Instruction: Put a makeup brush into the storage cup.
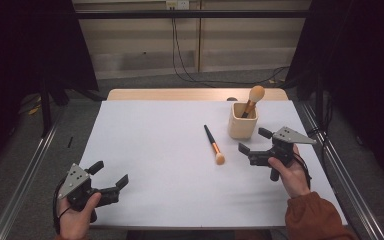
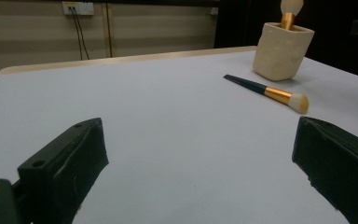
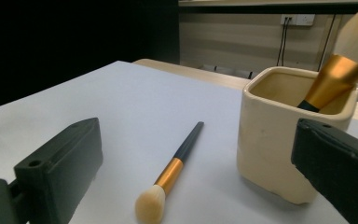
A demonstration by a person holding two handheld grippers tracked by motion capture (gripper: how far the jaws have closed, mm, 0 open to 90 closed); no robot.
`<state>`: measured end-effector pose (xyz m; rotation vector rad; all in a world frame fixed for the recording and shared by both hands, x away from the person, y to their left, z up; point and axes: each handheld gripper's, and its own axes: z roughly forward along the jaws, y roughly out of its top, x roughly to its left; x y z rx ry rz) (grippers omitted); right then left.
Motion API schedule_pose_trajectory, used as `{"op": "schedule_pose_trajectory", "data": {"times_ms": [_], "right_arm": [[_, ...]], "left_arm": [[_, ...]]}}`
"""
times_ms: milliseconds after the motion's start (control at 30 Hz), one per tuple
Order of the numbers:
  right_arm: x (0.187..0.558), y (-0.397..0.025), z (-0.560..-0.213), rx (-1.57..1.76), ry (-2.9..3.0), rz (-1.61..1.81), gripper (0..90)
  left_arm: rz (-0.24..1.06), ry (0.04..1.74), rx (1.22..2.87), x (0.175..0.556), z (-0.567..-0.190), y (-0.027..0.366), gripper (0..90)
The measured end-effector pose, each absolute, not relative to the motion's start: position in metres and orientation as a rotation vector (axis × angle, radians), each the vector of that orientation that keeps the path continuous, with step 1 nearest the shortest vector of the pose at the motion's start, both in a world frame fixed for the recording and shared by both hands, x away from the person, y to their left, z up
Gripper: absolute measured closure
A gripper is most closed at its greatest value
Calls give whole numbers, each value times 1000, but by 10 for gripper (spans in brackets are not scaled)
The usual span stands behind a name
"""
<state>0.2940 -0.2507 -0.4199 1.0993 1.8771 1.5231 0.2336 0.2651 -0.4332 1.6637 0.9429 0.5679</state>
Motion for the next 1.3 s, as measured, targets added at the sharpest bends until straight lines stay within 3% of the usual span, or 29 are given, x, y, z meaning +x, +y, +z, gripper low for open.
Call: {"op": "schedule_pose_trajectory", "data": {"times_ms": [1300], "right_arm": [[346,-213,-414,1199,2432,1135,25]], "left_arm": [[556,960,1674,236,-435,265,33]]}}
